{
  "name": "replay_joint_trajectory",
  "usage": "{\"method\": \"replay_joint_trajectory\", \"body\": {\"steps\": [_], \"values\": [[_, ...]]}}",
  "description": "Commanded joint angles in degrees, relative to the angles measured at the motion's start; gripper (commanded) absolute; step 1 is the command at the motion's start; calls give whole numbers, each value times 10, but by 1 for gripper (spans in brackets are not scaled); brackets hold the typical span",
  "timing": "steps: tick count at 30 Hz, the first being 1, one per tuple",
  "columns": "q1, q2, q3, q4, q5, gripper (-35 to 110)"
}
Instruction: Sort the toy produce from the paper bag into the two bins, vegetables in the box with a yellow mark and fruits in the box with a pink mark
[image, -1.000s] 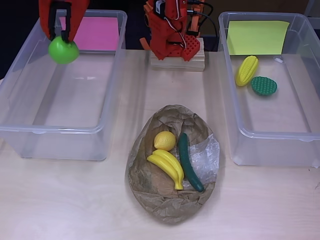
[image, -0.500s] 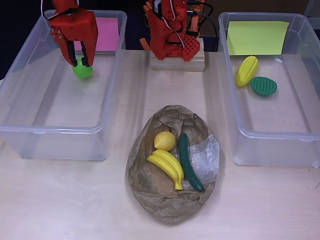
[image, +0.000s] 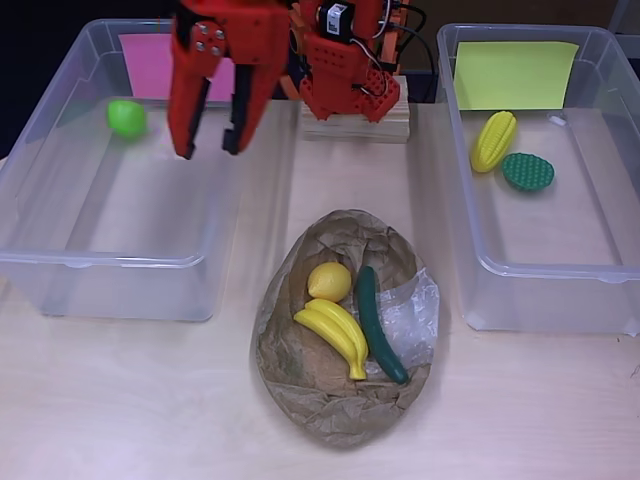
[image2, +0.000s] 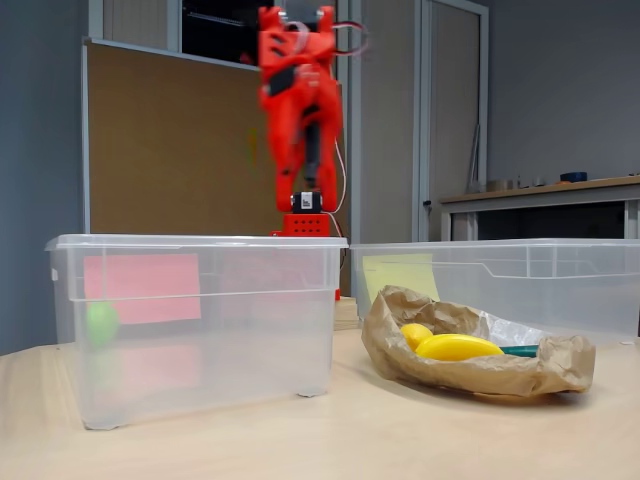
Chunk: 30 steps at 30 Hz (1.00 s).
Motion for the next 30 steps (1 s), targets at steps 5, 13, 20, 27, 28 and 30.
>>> {"method": "replay_joint_trajectory", "body": {"steps": [5,13,20,27,28,30], "values": [[-185,-72,63,-96,105,27],[-248,-173,98,-160,315,41],[-246,-228,161,-248,466,39],[-207,-305,166,-323,462,37],[-201,-315,163,-327,458,36],[-193,-333,154,-325,445,33]]}}
